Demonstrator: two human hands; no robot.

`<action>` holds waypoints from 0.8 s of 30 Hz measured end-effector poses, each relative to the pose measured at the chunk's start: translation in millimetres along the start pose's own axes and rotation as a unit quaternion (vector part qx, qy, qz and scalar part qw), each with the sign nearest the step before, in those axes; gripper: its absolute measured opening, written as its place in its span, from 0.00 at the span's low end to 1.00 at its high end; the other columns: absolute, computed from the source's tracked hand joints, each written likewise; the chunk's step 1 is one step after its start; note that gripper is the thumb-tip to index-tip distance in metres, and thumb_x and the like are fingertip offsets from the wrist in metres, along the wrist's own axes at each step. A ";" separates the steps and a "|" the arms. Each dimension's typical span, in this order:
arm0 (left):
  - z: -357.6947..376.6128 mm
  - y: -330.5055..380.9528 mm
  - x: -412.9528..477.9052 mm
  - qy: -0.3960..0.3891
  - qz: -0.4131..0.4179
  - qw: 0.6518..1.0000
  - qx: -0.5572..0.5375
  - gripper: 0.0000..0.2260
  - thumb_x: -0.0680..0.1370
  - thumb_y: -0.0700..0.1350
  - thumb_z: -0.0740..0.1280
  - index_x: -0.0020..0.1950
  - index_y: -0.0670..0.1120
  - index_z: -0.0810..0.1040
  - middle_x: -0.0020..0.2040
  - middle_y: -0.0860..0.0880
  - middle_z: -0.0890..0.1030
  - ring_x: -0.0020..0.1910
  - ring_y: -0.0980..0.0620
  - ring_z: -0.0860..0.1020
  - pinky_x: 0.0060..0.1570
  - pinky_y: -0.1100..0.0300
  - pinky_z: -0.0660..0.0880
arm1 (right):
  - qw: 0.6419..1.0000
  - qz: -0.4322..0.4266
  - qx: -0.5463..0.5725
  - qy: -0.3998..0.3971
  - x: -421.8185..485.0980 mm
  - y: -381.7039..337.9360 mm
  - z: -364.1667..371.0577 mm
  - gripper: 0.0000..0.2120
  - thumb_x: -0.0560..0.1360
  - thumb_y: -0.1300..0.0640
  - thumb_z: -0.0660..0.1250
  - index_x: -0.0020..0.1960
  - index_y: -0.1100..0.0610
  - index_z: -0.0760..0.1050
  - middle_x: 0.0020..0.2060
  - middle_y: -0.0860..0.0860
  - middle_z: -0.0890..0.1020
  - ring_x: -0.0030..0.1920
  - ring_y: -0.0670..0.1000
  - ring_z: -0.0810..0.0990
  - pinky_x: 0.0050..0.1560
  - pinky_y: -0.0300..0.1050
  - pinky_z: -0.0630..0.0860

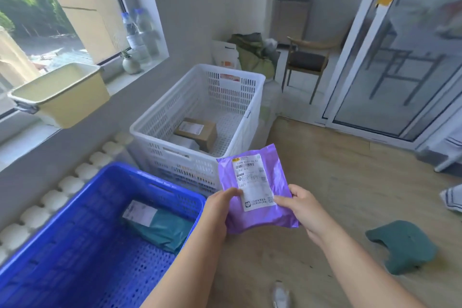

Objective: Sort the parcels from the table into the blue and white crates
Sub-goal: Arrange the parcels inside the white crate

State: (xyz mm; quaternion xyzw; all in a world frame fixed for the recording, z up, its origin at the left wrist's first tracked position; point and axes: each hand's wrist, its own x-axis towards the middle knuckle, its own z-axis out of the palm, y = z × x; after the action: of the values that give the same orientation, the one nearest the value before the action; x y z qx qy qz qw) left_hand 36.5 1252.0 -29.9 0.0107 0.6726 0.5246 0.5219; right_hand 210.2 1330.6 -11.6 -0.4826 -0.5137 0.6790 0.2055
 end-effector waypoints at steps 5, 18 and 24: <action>34.1 45.0 49.2 0.037 0.013 0.998 -0.050 0.09 0.72 0.40 0.74 0.51 0.41 0.82 0.47 0.39 0.86 0.47 0.38 0.84 0.49 0.44 0.80 | 0.998 0.013 -0.044 -0.051 98.8 -37.2 -13.8 0.07 0.77 0.65 0.68 0.55 0.61 0.79 0.46 0.55 0.87 0.43 0.55 0.86 0.47 0.52 0.81; 16.2 145.9 199.8 0.161 0.003 0.972 -0.171 0.08 0.78 0.40 0.66 0.56 0.44 0.80 0.52 0.43 0.85 0.51 0.42 0.83 0.60 0.45 0.78 | 0.961 -0.004 -0.206 -0.184 317.1 -135.7 77.0 0.12 0.76 0.61 0.71 0.59 0.58 0.78 0.52 0.54 0.84 0.46 0.52 0.85 0.45 0.43 0.80; -0.2 185.5 265.0 0.190 -0.036 0.972 -0.135 0.06 0.79 0.41 0.62 0.44 0.48 0.76 0.44 0.45 0.80 0.34 0.47 0.74 0.27 0.66 0.67 | 0.935 0.020 -0.285 -0.208 388.1 -152.8 120.3 0.18 0.74 0.58 0.74 0.62 0.58 0.76 0.53 0.52 0.84 0.46 0.51 0.85 0.47 0.45 0.80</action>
State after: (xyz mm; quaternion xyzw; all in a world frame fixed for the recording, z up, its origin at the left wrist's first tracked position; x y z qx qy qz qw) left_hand -183.1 1484.1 -80.0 -0.1843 0.6826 0.5835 0.3996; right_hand -101.7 1630.5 -46.4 -0.3788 -0.7069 0.5937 -0.0659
